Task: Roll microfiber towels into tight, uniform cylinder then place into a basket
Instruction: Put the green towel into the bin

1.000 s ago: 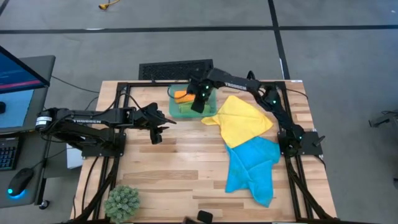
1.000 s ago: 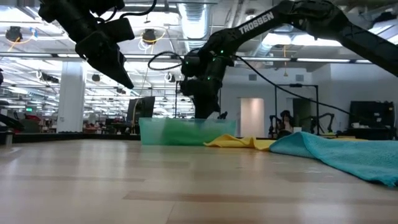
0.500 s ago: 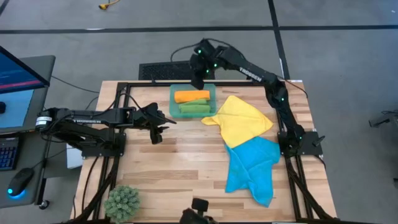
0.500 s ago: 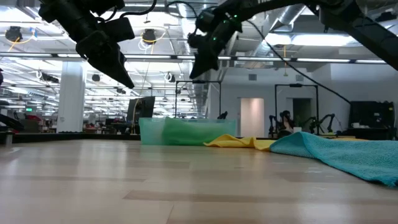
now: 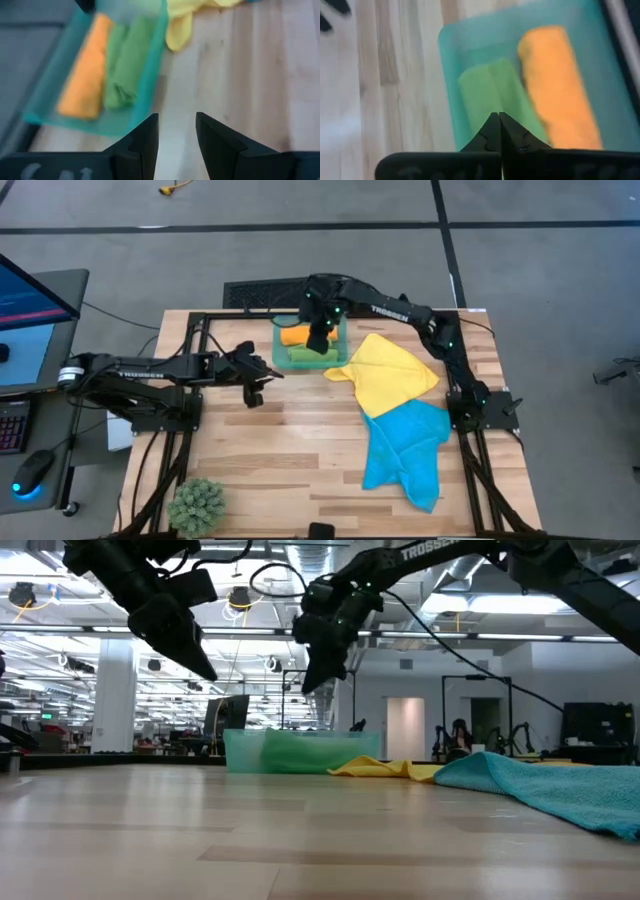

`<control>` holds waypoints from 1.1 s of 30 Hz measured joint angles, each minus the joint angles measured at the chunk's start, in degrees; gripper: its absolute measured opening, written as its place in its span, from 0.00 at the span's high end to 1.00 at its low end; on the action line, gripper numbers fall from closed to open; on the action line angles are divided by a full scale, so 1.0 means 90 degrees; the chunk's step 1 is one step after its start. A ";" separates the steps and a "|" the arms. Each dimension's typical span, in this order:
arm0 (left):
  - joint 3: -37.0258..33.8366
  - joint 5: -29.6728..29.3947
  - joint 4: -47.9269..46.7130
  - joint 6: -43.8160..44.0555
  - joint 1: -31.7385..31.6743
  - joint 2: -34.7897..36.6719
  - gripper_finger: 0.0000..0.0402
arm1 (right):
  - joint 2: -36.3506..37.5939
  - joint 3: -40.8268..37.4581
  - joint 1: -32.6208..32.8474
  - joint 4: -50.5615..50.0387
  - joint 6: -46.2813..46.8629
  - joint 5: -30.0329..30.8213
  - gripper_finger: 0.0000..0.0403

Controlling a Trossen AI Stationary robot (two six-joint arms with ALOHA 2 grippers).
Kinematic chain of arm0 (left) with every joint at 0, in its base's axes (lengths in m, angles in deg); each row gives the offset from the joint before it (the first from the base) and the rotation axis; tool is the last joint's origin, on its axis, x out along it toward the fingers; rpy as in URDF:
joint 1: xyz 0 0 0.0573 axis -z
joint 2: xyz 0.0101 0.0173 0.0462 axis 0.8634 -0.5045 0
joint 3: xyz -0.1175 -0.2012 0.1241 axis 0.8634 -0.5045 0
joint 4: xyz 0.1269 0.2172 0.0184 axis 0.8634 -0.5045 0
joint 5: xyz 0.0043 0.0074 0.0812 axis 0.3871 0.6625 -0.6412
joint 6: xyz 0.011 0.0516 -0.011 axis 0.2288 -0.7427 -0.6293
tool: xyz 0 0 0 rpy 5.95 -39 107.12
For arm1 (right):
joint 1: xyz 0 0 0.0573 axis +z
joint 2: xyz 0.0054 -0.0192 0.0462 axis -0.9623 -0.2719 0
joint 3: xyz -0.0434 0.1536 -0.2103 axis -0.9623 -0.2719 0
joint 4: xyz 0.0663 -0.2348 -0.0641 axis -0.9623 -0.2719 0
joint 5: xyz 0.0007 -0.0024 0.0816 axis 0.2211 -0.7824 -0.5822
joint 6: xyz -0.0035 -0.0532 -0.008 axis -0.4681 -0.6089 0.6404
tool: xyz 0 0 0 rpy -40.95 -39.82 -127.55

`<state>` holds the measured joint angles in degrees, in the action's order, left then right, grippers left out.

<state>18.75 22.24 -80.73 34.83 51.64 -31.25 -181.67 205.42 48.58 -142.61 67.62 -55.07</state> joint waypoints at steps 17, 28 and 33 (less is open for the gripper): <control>0.0005 0.1886 0.3475 -0.1971 -0.1644 -0.1932 0.69 | 0.1285 0.0015 -0.0282 -0.1193 -0.0296 0.1121 0.98; 0.0854 0.2693 0.2958 -0.1968 -0.2389 -0.3310 0.69 | 0.1273 0.0012 -0.0334 -0.1481 -0.0496 0.1123 0.97; 0.1487 0.2702 0.1949 -0.2175 -0.2441 -0.3648 0.69 | 0.1273 0.0012 -0.0335 -0.1480 -0.0496 0.1121 0.98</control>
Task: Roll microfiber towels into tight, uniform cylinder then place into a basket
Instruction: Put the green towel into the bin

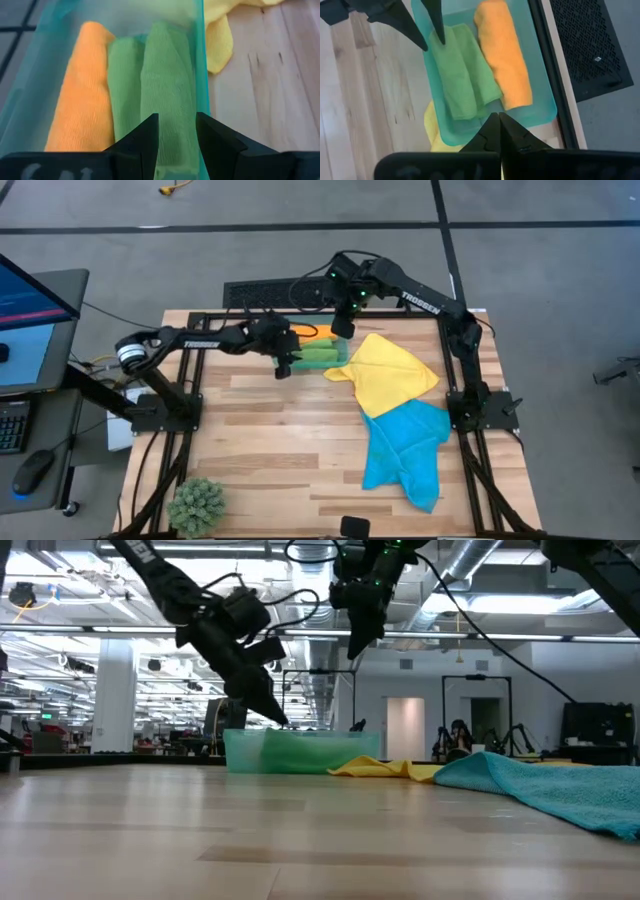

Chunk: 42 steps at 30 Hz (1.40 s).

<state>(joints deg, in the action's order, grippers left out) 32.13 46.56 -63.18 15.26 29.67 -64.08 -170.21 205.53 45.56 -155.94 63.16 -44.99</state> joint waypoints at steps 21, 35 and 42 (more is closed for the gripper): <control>0.0404 -0.0515 -0.0179 -0.0415 -0.0515 -0.0944 0.69 | 0.0000 0.0000 0.0010 0.0009 -0.0004 -0.0004 0.96; 0.0665 -0.1063 -0.0398 0.0081 -0.0630 -0.1327 0.69 | 0.0000 0.0000 0.0009 0.0009 -0.0005 -0.0002 0.97; 0.0665 -0.1060 -0.0403 0.0204 -0.0628 -0.1327 0.69 | -0.0002 0.0000 0.0009 0.0007 -0.0005 -0.0002 0.97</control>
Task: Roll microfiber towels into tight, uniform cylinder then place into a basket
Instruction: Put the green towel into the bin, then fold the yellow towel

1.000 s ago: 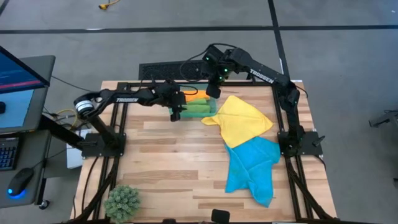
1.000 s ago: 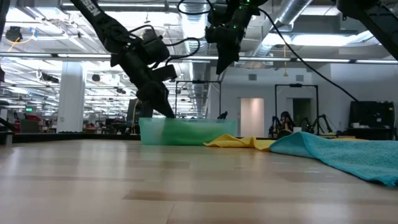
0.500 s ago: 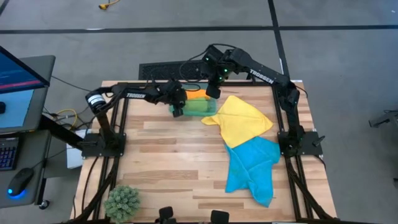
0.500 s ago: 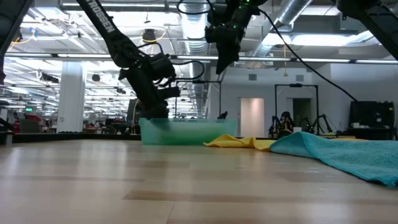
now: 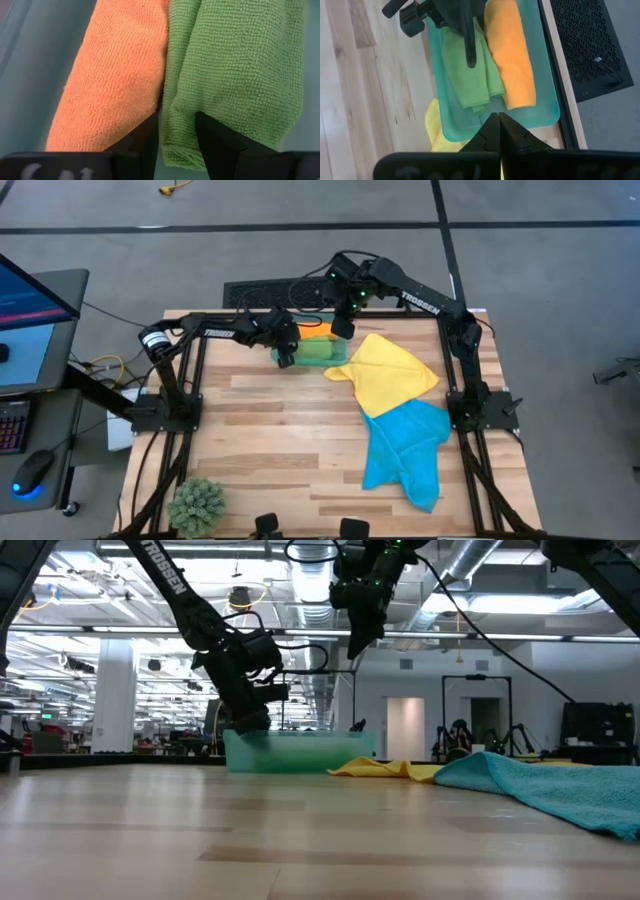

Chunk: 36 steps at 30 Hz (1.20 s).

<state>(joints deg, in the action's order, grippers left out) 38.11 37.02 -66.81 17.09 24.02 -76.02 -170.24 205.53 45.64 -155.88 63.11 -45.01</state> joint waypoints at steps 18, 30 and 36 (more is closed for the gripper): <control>0.0531 0.0000 -0.1005 0.0066 0.0005 0.0000 0.49 | 0.0229 -0.0005 0.0022 -0.0538 -0.0112 0.0284 0.97; 0.1612 0.0022 -0.2580 0.0039 0.0015 0.0000 0.48 | 0.0703 -0.0005 0.0308 -0.1296 0.0158 0.0288 0.98; 0.1715 0.0053 -0.2843 0.0040 0.0028 0.0361 0.48 | 0.0982 -0.0638 0.0532 -0.1500 0.0483 0.0765 0.98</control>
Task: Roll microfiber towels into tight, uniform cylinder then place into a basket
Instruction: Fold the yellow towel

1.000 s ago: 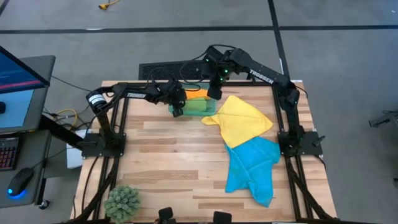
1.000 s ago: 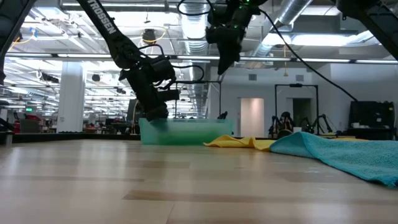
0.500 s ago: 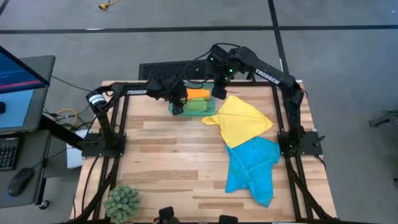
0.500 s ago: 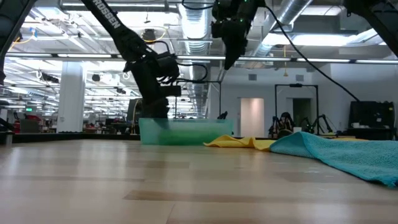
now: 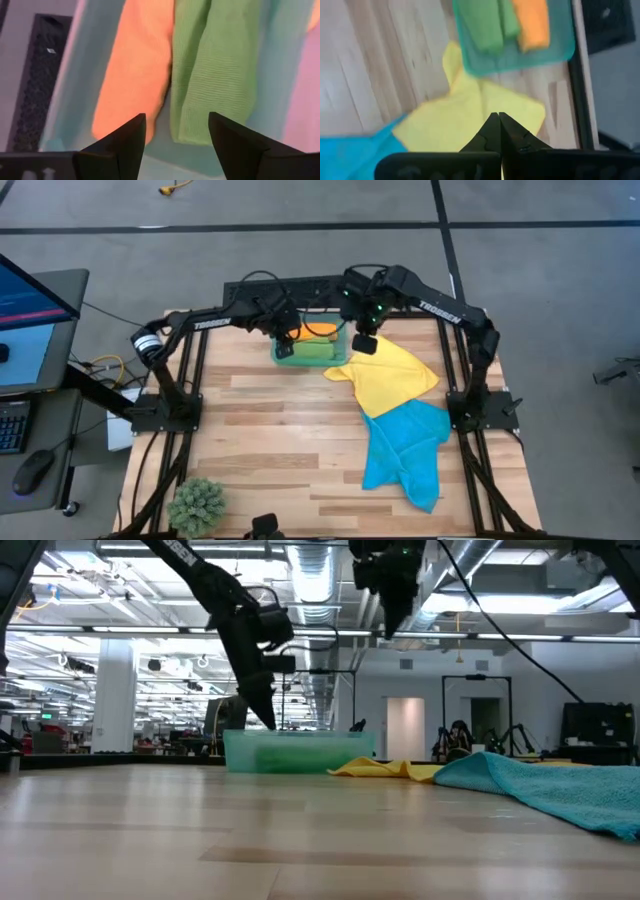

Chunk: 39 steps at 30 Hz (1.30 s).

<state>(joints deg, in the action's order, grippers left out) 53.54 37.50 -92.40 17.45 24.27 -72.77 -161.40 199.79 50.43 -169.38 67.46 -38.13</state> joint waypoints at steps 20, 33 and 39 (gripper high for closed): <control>-0.0741 0.0616 0.0258 0.1052 0.2354 0.1697 0.48 | 0.3658 -0.5334 0.2859 0.2590 0.3834 0.1154 0.97; -0.2318 -0.0457 0.2801 0.2402 0.4388 0.1722 0.48 | 0.2983 -0.6177 0.5428 0.3212 0.6988 0.3475 0.95; -0.2568 -0.1364 0.2759 0.2904 0.5233 0.1722 0.48 | 0.1951 -0.6232 0.5431 0.4113 0.7416 0.3947 0.95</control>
<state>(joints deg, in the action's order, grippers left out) 30.43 25.22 -67.57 43.58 71.37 -57.27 -143.84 143.69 99.31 -132.36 134.20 -2.60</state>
